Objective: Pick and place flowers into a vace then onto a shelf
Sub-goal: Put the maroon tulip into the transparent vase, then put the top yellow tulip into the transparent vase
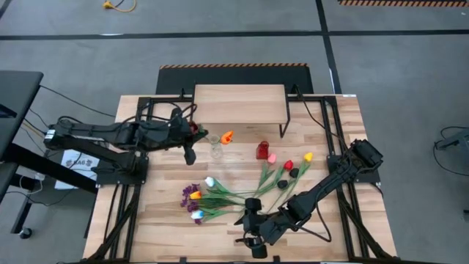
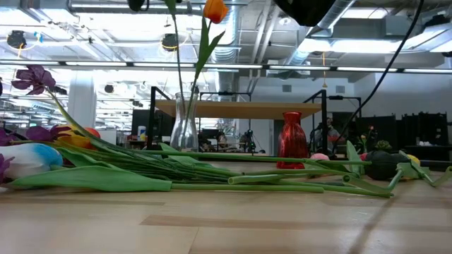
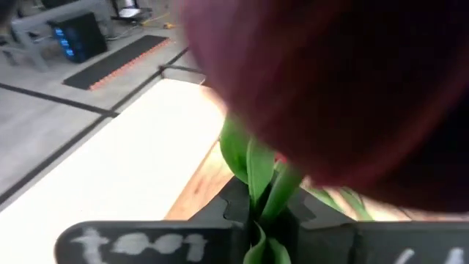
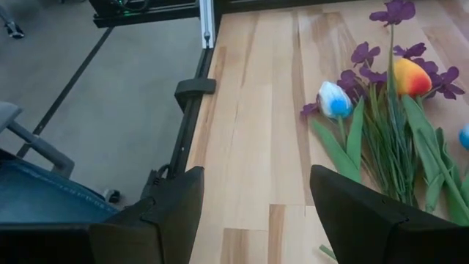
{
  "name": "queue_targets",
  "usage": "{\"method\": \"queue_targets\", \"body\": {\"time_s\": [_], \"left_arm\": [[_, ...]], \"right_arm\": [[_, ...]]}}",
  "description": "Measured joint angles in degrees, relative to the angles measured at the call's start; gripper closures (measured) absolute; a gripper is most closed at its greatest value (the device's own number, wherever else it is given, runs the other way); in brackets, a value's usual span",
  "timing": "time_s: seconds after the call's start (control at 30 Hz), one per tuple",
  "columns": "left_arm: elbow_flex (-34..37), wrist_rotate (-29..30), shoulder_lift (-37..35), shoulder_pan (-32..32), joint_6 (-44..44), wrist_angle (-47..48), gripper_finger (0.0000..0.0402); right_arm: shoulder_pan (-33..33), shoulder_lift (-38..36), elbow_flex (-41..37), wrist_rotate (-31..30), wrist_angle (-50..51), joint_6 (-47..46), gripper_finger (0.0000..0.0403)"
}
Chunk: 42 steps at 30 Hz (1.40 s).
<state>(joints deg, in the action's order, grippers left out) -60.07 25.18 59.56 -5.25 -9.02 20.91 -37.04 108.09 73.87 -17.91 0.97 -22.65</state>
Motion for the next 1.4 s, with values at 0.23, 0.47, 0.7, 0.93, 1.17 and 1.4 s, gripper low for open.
{"method": "queue_targets", "body": {"time_s": [0.23,0.47,0.7,0.93,1.17,1.4], "left_arm": [[0.0,-3.9,0.1,1.5,-1.0,1.4,0.0329],[0.0,-5.5,0.1,2.0,-1.8,5.1,0.0241],[0.0,-5.1,0.1,2.1,-1.8,7.1,0.0177],[0.0,-3.8,-0.1,2.4,-2.7,7.3,0.0159],[-6.2,-3.2,0.3,2.4,-5.0,17.5,0.0174],[-15.4,-0.9,0.3,1.3,-7.0,27.5,0.0193]], "right_arm": [[0.0,0.0,0.0,0.0,0.3,0.0,0.0163],[0.0,0.0,0.0,0.0,0.4,-0.4,0.0163],[0.0,0.0,0.0,0.0,0.5,-0.4,0.0163],[0.0,0.0,0.0,0.0,1.2,-0.4,0.0163],[0.0,0.0,0.0,0.0,3.4,-0.9,0.0163],[0.0,0.0,0.0,0.0,4.8,-0.9,0.0163]]}}
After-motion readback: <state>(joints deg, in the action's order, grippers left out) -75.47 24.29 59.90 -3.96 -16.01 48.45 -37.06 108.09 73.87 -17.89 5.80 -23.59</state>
